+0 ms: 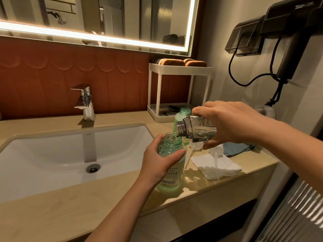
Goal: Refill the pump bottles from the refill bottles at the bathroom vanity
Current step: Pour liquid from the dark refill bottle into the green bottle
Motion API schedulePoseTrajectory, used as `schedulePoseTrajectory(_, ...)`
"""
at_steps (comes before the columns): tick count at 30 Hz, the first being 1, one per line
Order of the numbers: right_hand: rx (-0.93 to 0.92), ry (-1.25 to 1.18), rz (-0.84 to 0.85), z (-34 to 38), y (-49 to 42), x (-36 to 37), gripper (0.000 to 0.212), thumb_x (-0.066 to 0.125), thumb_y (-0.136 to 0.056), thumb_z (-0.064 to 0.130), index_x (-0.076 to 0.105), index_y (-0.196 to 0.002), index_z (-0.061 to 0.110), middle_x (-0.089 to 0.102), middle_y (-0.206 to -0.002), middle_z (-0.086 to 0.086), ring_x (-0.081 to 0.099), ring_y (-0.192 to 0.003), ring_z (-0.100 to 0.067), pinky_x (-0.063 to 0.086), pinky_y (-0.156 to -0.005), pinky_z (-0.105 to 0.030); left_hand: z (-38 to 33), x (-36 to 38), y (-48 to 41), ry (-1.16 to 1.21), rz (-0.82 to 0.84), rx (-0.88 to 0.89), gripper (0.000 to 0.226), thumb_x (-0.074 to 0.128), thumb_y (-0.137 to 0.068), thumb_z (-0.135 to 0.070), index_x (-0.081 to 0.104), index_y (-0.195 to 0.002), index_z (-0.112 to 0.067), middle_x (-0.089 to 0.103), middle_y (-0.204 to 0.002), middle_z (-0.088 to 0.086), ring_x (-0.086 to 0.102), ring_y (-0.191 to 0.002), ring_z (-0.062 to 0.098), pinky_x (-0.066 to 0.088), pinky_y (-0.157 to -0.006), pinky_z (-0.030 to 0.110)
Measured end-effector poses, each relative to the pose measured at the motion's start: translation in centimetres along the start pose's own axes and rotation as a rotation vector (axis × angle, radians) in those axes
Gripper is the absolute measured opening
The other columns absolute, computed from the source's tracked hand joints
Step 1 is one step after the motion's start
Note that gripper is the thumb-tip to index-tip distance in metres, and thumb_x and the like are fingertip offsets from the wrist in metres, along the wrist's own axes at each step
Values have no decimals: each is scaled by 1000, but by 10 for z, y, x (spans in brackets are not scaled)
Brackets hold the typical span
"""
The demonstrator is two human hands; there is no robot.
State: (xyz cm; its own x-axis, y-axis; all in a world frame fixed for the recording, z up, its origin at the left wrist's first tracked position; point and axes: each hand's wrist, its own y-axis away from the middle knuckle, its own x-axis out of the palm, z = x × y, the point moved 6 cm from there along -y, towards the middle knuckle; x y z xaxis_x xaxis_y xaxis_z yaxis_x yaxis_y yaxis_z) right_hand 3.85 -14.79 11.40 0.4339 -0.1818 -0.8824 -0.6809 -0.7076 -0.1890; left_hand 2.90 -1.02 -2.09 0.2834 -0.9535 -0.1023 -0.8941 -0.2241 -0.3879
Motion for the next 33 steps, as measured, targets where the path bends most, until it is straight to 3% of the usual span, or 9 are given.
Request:
schedulePoseTrajectory(3,-1,12,5,0,-1,0,92,68,-64,64,28,-140,30,53,-122,5,52,-107,-16,51,-79,-28,1,1,0,-4,2,4,66,72,-53,-62,59,-110,-31,67,-109,-6,62,-102,15,50,-91,46)
schedulePoseTrajectory(7,-5,31,9,-1,-2,-1,91,67,-65,64,29,-140,31,53,-119,7,52,-104,-14,47,-71,-23,-2,0,1,-1,2,-1,62,72,-53,-60,59,-106,-32,68,-106,-8,64,-99,12,52,-89,44)
schedulePoseTrajectory(10,-9,48,19,-1,-3,-2,89,68,-66,63,29,-139,31,54,-115,7,51,-99,-13,41,-66,-21,-1,0,1,-5,17,-11,70,74,-51,-63,59,-111,-29,67,-110,-5,62,-103,16,50,-91,47)
schedulePoseTrajectory(14,-18,72,25,1,-5,-6,88,68,-64,64,32,-136,31,54,-113,6,52,-97,-13,47,-67,-23,-2,0,1,-17,32,-11,79,75,-46,-66,57,-113,-27,66,-112,-4,62,-104,17,51,-91,47)
schedulePoseTrajectory(21,-32,121,61,5,-9,-11,89,69,-64,62,33,-138,28,53,-110,5,48,-90,-12,49,-64,-24,-2,-1,1,-57,54,-3,65,76,-44,-64,53,-102,-43,63,-112,-10,60,-105,13,50,-93,43)
schedulePoseTrajectory(27,-82,216,96,9,-15,-17,86,68,-65,62,35,-136,27,54,-109,4,49,-90,-13,38,-55,-18,-2,-1,1,-45,57,12,76,78,-45,-62,55,-112,-35,64,-114,-7,62,-104,14,51,-91,44)
schedulePoseTrajectory(29,-95,231,95,10,-16,-20,87,69,-64,62,35,-136,27,54,-111,3,51,-94,-14,43,-60,-22,0,0,1,-48,59,5,81,78,-44,-64,54,-115,-34,63,-117,-6,60,-107,16,50,-93,45)
schedulePoseTrajectory(33,-130,255,85,15,-19,-25,87,71,-63,61,36,-136,28,55,-113,4,53,-100,-17,51,-77,-31,-2,0,1,-59,60,3,67,77,-44,-63,51,-104,-46,61,-117,-9,59,-108,13,50,-94,42)
